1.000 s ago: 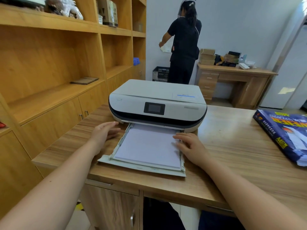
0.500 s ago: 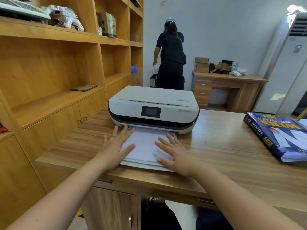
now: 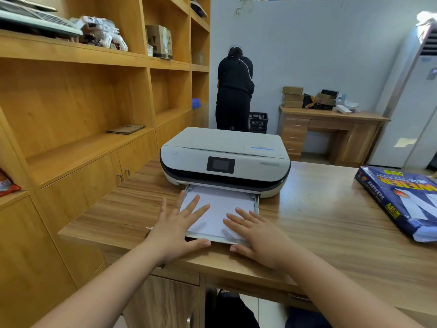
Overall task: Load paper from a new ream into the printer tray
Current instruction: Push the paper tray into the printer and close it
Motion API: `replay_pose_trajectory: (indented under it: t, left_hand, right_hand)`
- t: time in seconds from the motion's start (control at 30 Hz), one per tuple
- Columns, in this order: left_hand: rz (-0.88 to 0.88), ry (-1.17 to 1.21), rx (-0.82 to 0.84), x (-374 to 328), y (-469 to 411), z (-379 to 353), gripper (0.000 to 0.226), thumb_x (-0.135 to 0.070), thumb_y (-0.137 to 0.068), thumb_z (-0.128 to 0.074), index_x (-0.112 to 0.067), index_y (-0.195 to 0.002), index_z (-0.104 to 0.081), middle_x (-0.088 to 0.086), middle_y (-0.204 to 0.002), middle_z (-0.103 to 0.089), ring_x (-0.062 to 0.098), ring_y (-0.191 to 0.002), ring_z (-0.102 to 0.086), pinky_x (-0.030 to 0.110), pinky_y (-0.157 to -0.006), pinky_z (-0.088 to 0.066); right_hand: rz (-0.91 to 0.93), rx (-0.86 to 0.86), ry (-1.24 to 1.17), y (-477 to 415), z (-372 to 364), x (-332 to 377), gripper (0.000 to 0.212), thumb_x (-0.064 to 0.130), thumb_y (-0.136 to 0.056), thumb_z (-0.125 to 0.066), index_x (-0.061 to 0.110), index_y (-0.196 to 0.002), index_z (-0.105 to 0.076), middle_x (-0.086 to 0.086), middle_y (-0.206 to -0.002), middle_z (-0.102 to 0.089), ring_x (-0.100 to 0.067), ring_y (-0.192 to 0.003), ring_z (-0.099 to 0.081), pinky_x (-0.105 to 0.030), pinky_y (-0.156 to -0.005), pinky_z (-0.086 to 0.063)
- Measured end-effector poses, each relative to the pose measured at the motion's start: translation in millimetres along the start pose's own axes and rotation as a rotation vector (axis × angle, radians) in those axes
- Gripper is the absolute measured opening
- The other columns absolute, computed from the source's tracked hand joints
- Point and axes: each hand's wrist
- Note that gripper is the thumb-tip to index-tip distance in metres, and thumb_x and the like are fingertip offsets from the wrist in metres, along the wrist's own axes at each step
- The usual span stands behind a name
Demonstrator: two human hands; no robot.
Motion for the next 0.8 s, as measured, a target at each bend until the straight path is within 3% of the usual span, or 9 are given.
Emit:
replay_pose_trajectory:
  t: [0.27,0.43,0.53,0.67,0.73,0.8]
  left_hand:
    - [-0.013,-0.046,-0.014,4.8,-19.2,3.8,0.083,-0.089,-0.074,-0.014,-0.056,-0.142,0.019,-0.016,-0.154,0.032,0.021,-0.135,0.044,0.059,-0.111,0.020]
    - [-0.031,-0.080,-0.017,7.9,-32.6,1.1,0.082,-0.091,-0.069,-0.006,-0.058,-0.140,0.018,-0.020,-0.149,0.038,0.021,-0.133,0.047,0.062,-0.106,0.026]
    - [-0.107,-0.118,-0.086,16.4,-44.3,-4.0,0.087,-0.090,-0.071,-0.002,-0.050,-0.148,0.009,-0.011,-0.159,0.021,0.024,-0.137,0.042,0.061,-0.107,0.022]
    - [-0.143,-0.200,-0.027,23.2,-56.2,-4.8,0.087,-0.082,-0.079,-0.016,-0.036,-0.153,-0.017,0.002,-0.162,-0.014,0.036,-0.146,0.011,0.061,-0.107,0.003]
    - [-0.128,-0.208,-0.017,23.7,-62.3,-5.2,0.089,-0.081,-0.078,-0.019,-0.034,-0.153,-0.021,0.004,-0.161,-0.021,0.039,-0.145,0.002,0.061,-0.107,-0.002]
    - [-0.124,-0.192,-0.022,24.2,-68.7,-5.1,0.091,-0.084,-0.076,-0.012,-0.036,-0.154,-0.013,0.004,-0.163,-0.012,0.037,-0.145,0.011,0.058,-0.110,0.005]
  right_hand:
    - [-0.038,-0.009,-0.001,-10.2,5.6,-12.2,0.077,0.071,-0.086,-0.012,0.036,-0.153,-0.001,0.013,-0.160,0.003,-0.007,-0.141,0.020,-0.027,-0.110,0.015]
    - [-0.036,-0.021,-0.007,-18.9,4.9,-24.4,0.075,0.070,-0.089,-0.019,0.035,-0.153,-0.003,0.013,-0.161,-0.002,-0.009,-0.143,0.018,-0.027,-0.111,0.010]
    - [-0.021,-0.061,0.032,-26.7,3.0,-30.7,0.074,0.068,-0.091,-0.022,0.032,-0.154,-0.006,0.011,-0.161,-0.007,-0.009,-0.142,0.022,-0.026,-0.109,0.018]
    - [0.011,-0.168,0.057,-37.5,-0.6,-40.6,0.073,0.066,-0.094,-0.027,0.026,-0.154,-0.017,0.007,-0.159,-0.021,-0.013,-0.143,0.020,-0.031,-0.109,0.023]
    - [0.028,-0.217,0.064,-42.4,-6.4,-46.7,0.073,0.067,-0.094,-0.024,0.024,-0.152,-0.024,0.005,-0.158,-0.027,-0.016,-0.144,0.013,-0.030,-0.115,0.018]
    - [0.041,-0.260,0.080,-48.0,-10.3,-52.9,0.075,0.069,-0.093,-0.018,0.022,-0.149,-0.033,0.003,-0.154,-0.035,-0.021,-0.146,0.001,-0.031,-0.117,0.007]
Point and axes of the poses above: each hand's wrist, its own y-axis away from the middle knuckle, its own z-axis out of the back of the hand, x = y × z
